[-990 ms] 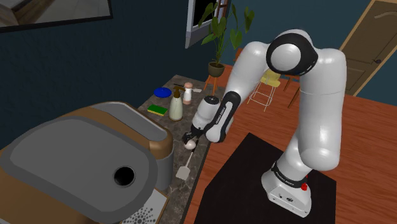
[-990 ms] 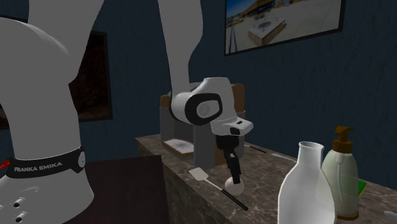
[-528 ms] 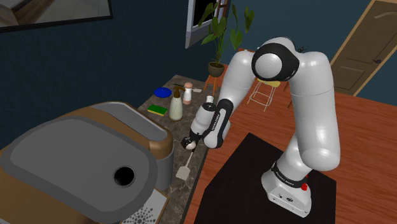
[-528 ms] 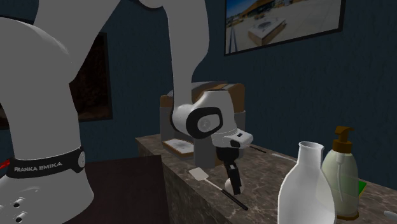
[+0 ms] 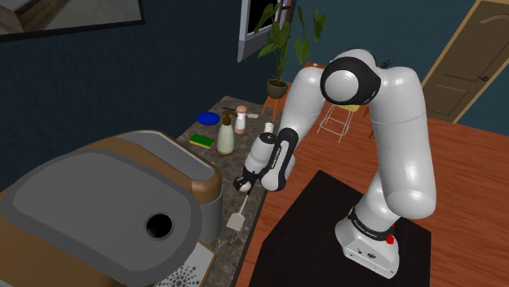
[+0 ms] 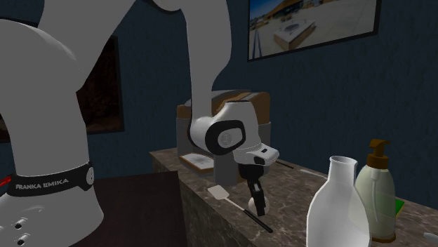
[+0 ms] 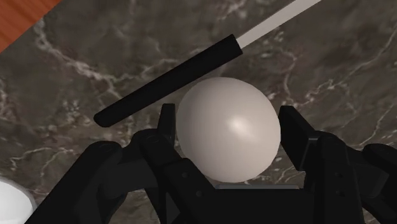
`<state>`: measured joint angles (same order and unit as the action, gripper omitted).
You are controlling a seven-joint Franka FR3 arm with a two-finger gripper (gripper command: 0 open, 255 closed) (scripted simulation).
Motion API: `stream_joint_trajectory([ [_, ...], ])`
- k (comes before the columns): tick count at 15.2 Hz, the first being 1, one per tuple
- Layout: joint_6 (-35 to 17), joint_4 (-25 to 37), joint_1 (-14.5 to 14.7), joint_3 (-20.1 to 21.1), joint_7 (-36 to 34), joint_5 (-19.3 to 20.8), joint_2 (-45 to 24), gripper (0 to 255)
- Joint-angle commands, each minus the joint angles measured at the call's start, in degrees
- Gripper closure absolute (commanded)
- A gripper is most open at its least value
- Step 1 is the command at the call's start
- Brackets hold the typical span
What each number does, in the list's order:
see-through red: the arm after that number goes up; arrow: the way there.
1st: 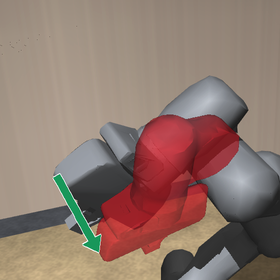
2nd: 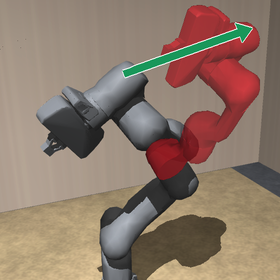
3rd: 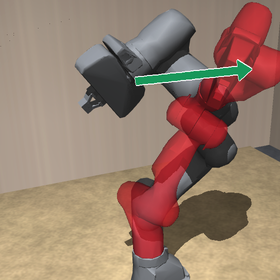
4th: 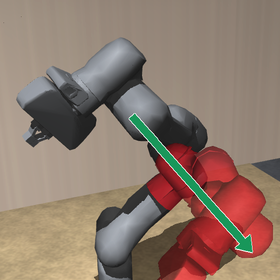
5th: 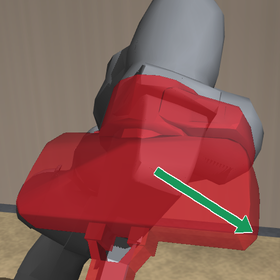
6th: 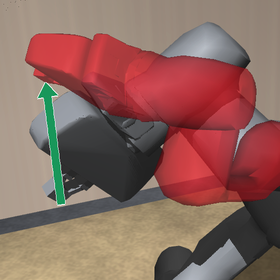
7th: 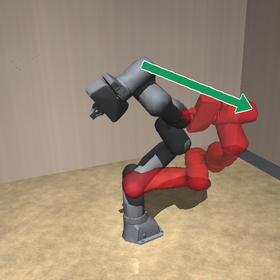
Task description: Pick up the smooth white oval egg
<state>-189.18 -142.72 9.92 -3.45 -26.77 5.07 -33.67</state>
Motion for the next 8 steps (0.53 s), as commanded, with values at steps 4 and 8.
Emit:
stream_joint_trajectory([
  [4,0.66,-0.51,0.07,0.0,-0.02,-0.01,1.03,255],
  [8,3.12,-2.04,-0.07,0.08,0.06,0.11,5.01,255],
])
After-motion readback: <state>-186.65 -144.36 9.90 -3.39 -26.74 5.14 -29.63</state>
